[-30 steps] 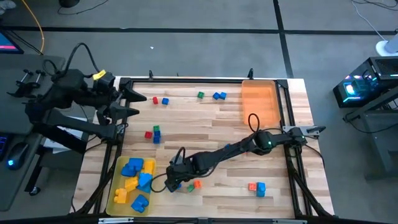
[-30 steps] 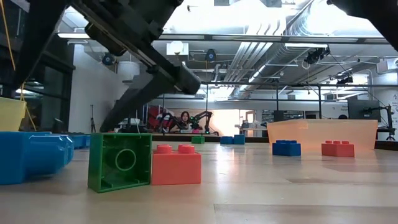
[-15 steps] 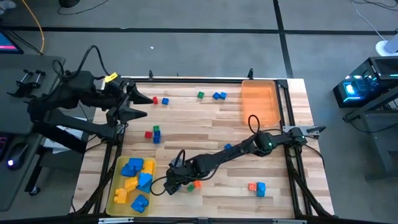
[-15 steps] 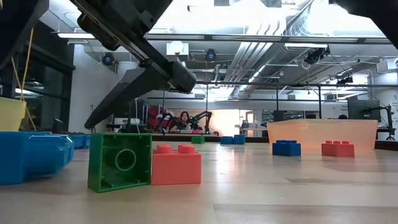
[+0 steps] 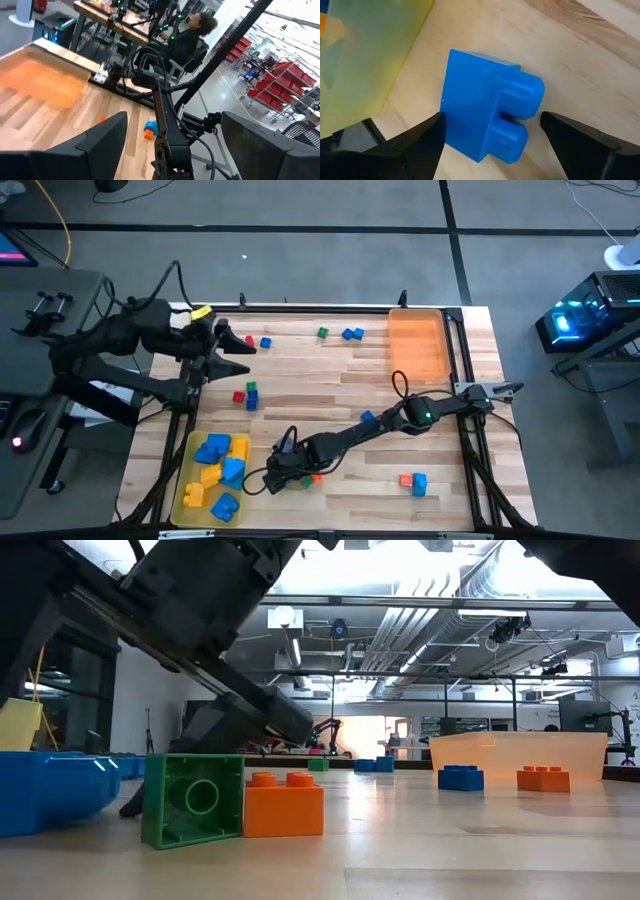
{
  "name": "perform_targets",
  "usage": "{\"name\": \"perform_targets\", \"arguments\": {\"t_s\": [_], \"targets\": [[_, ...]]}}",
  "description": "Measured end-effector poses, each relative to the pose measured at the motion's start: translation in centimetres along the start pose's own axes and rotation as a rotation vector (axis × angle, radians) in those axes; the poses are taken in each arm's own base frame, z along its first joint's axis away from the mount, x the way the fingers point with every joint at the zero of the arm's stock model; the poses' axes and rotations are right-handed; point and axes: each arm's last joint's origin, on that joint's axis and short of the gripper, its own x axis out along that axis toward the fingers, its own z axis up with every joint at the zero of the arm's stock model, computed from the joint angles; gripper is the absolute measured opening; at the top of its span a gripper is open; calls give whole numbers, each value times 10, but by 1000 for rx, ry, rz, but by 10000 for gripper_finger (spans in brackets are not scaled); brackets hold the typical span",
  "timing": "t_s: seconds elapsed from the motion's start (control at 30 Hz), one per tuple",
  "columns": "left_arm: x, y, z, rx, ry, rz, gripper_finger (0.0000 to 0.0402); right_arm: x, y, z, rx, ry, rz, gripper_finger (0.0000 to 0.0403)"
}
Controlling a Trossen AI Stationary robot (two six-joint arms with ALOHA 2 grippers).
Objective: Sort blocks by size
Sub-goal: Put the large blue game piece into the yellow bin
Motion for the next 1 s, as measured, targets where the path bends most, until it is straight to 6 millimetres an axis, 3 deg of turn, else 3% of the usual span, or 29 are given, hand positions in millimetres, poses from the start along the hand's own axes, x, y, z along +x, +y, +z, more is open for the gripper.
{"name": "perform_targets", "arguments": {"t_s": [0.13,0.3,0.47,0.7,1.0], "targets": [[6,-2,-4,-6,35,-9,307,-2,-7,-1,5,-20,-84,300],[12,-5,-9,7,81,-20,307,-6,-19,4,-15,12,-200,222],[17,-5,-14,16,132,-13,307,-25,-30,5,-98,52,-347,175],[23,-2,-24,31,209,64,307,-61,-51,11,-172,70,-623,165],[26,-4,-28,53,242,55,307,-82,-47,18,-206,32,-609,164]]}}
